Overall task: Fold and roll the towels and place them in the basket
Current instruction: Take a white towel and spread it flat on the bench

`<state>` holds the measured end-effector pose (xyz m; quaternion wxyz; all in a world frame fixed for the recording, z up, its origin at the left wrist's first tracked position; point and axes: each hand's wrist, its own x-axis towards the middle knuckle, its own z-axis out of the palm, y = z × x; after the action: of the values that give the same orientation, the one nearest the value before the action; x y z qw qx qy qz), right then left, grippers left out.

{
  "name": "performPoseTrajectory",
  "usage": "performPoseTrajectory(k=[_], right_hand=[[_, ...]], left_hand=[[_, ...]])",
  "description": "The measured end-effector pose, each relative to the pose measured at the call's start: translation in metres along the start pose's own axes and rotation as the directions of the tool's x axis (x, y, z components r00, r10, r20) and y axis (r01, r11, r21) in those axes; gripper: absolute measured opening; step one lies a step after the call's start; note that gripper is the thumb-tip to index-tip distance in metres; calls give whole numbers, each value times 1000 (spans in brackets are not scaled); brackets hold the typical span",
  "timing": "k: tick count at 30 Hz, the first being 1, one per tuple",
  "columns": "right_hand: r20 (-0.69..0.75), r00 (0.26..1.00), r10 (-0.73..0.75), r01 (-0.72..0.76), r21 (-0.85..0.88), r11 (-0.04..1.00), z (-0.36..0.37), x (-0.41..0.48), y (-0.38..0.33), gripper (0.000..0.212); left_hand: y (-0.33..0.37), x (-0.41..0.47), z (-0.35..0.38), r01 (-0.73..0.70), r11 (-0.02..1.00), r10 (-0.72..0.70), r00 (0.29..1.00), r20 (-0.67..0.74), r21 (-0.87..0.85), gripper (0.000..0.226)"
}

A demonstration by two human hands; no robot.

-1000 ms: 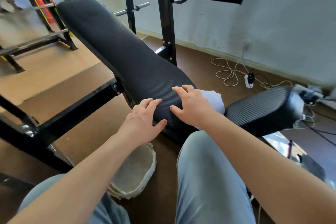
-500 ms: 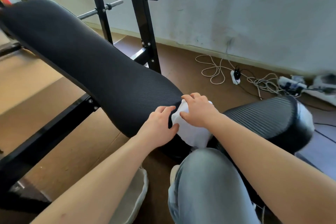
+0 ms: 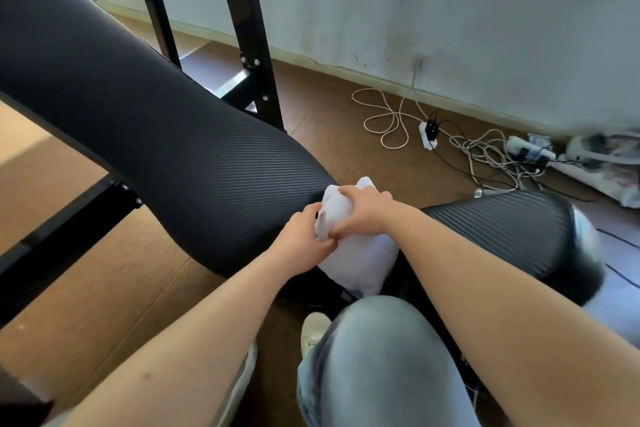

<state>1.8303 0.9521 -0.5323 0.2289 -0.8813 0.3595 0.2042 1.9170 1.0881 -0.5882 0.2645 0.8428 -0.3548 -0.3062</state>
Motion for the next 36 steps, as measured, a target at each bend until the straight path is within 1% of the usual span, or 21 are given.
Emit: performPoseTrajectory(k=[2,3,4,5,7,8,9,11,13,14,15,17,19,21,23,26,28,30,33,34,36], right_hand=[[-20,1000,-2,1,-45,999,4,5,4,131],[-21,1000,-10,8,-84,996,5,5,5,138],[-13,1000,-26,25,-92,995,3,3,4,135],[-16,999,-43,42,-74,996,0,2,5,119],[-61,994,-87,88,8,996,-11,-4,5,68],[-108,990,-95,96,6,995,-16,-6,5,51],[-144,985,-99,96,-25,995,-18,-8,6,43],[-175,976,-132,124,-55,991,-21,-11,7,36],[-186,971,-153,173,95,980,-21,-12,11,25],[-196,967,-165,200,173,964,-21,-13,13,19],[-212,960,-185,230,212,950,-23,-15,15,14],[-279,931,-234,298,213,930,-27,-17,17,9],[-359,888,-287,377,211,902,-30,-20,18,11],[-368,864,-344,441,224,869,-32,-23,19,19],[-312,870,-382,454,204,867,-32,-24,21,22],[-234,905,-355,388,115,914,-31,-25,23,34],[-142,942,-303,312,45,949,-34,-27,23,42],[-54,962,-267,264,-50,963,-37,-28,23,32],[-33,968,-251,242,-169,955,-40,-25,23,19],[-23,969,-248,240,-173,955,-41,-25,23,19],[31,972,-233,235,-187,954,-43,-27,23,26]], left_hand=[[0,0,-2,27,999,-26,999,20,-33,101],[0,-1,-3,42,998,-40,998,39,-40,108],[0,-3,-4,50,998,-48,997,58,-39,107],[0,-5,-3,42,999,-40,997,70,-26,100],[-1,-8,-4,3,1000,-4,998,57,4,80],[-1,-10,-6,-12,1000,12,999,31,11,73],[-2,-11,-7,-25,1000,25,1000,1,17,66],[-3,-12,-7,-58,998,59,998,-19,32,52],[-2,-13,-6,-106,994,106,994,-26,16,40],[-1,-14,-5,-110,993,108,993,-45,-33,38],[2,-15,-6,-98,989,91,993,-70,-114,40],[8,-16,-10,-53,964,27,994,-104,-259,65],[12,-14,-15,-14,958,-10,997,-82,-287,95],[14,-12,-18,32,977,-34,999,-3,-211,105],[14,-13,-18,51,986,-41,997,67,-158,98],[10,-16,-11,29,972,-9,996,86,-235,76],[7,-18,-7,12,953,10,997,72,-302,75],[1,-16,-5,24,913,19,995,101,-408,75],[-5,-16,-6,48,883,30,987,157,-468,73],[-6,-15,-5,49,885,22,989,145,-463,72],[-4,-14,-3,23,903,17,996,87,-429,58]])
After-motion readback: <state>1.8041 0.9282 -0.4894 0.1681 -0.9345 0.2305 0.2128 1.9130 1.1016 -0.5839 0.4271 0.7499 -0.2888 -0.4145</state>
